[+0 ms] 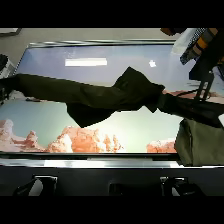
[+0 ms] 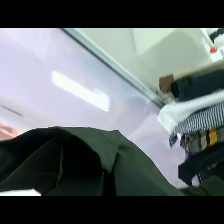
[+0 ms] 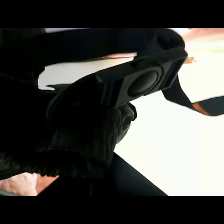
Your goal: Fold the clothes and pants, and hang the long-sleeved shirts on hangers.
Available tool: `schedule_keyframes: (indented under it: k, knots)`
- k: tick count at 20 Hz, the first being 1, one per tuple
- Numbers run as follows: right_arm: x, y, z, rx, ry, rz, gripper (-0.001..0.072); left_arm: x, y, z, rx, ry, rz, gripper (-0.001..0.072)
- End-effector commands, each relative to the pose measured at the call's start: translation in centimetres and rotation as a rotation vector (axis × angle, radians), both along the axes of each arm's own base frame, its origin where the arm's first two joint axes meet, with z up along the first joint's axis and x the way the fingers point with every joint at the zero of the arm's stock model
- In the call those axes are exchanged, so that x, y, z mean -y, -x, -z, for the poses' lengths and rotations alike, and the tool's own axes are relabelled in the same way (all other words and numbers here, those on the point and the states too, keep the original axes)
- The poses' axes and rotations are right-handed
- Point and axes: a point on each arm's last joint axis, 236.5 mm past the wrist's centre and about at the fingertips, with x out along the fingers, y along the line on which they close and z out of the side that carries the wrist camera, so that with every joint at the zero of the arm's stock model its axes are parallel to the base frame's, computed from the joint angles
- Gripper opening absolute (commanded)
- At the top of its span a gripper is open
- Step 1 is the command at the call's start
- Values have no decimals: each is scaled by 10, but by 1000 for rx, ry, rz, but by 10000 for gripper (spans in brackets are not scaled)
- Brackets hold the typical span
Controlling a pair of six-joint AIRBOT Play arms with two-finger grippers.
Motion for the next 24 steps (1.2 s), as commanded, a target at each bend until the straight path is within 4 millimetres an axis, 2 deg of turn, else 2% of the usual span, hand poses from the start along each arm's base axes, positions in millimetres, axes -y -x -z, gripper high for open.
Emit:
schedule_keyframes:
  k: [1,4,7,10,13,16,19,21,24]
  knots:
    - [-16,34,-30,-17,-63,-67,70,-11,31,-30,49,-50,-102,11]
    - [-42,58,-65,19,-212,-139,70,-15,44,-41,72,-87,-145,12]
    - [-59,74,-87,30,-319,-193,70,-20,43,-44,86,-90,-167,12]
    - [-57,72,-84,20,-314,-179,70,-34,37,-48,110,-92,-217,11]
    - [-45,56,-63,-9,-238,-135,69,-26,6,-21,55,-68,-148,11]
    - [-30,31,-29,-69,-140,-83,69,2,-50,25,-11,-80,-52,11]
    - [-17,0,9,-140,-65,-34,69,26,-107,97,-120,-50,-49,11]
    - [-12,-21,35,-183,-36,-5,69,42,-134,154,-208,-55,-58,11]
    - [-3,-49,70,-232,6,38,69,79,-156,230,-346,-55,11,12]
